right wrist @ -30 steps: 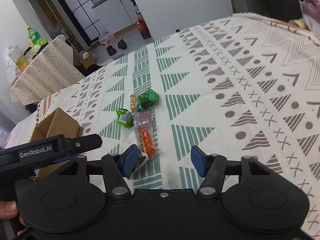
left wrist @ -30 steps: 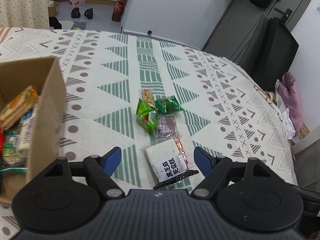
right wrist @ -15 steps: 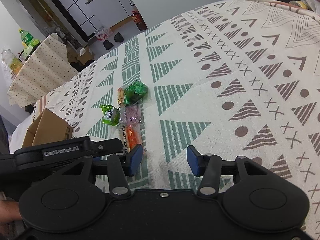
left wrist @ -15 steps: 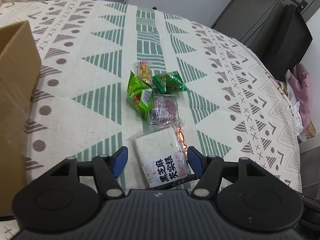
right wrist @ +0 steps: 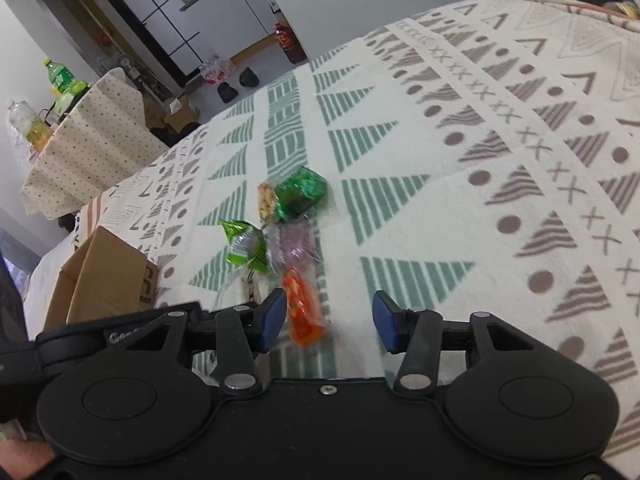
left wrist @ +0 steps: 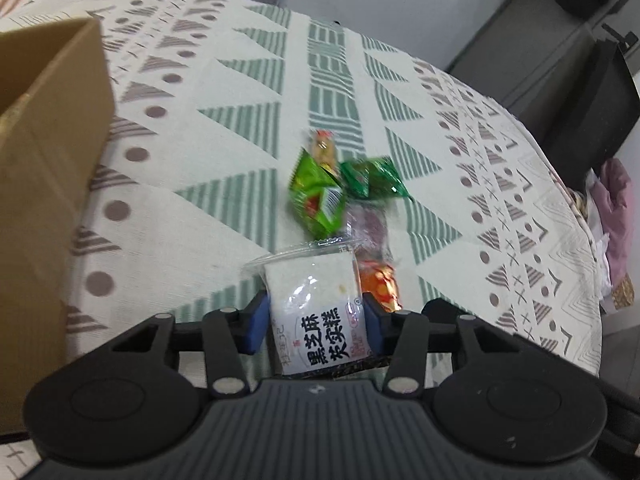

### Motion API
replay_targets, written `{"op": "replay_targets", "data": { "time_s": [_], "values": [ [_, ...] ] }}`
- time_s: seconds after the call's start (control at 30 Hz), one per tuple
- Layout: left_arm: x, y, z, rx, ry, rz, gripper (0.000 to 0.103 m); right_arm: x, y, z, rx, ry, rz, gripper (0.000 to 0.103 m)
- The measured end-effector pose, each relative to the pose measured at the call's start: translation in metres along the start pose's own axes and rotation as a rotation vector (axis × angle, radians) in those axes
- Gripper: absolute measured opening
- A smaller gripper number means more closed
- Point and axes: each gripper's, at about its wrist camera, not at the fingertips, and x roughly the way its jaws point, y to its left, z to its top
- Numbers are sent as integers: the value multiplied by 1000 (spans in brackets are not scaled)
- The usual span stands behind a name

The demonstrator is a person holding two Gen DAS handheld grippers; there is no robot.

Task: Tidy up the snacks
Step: 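Grasp the white packet with left tool while right tool grasps the orange candy stick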

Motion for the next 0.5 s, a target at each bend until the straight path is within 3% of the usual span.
{"op": "replay_targets", "data": {
  "time_s": [0.13, 0.2, 0.33, 0.37, 0.43, 0.5],
  "values": [
    [-9, 6, 3, -5, -37, 18, 47, 8, 7, 3, -4, -1, -10, 53],
    [-12, 9, 4, -12, -51, 37, 47, 11, 11, 2, -8, -3, -21, 64],
    [-16, 17, 3, -21, -68, 61, 47, 18, 17, -3, -26, 14, -17, 66],
    [-16, 20, 2, -27, -63, 62, 47, 21, 18, -5, -26, 32, -12, 61],
    [-16, 23, 1, -32, -56, 66, 47, 29, 18, -10, -20, 86, -18, 24],
    [-19, 25, -2, -32, -55, 65, 47, 27, 18, -13, -8, 89, -4, 16]
  ]
}}
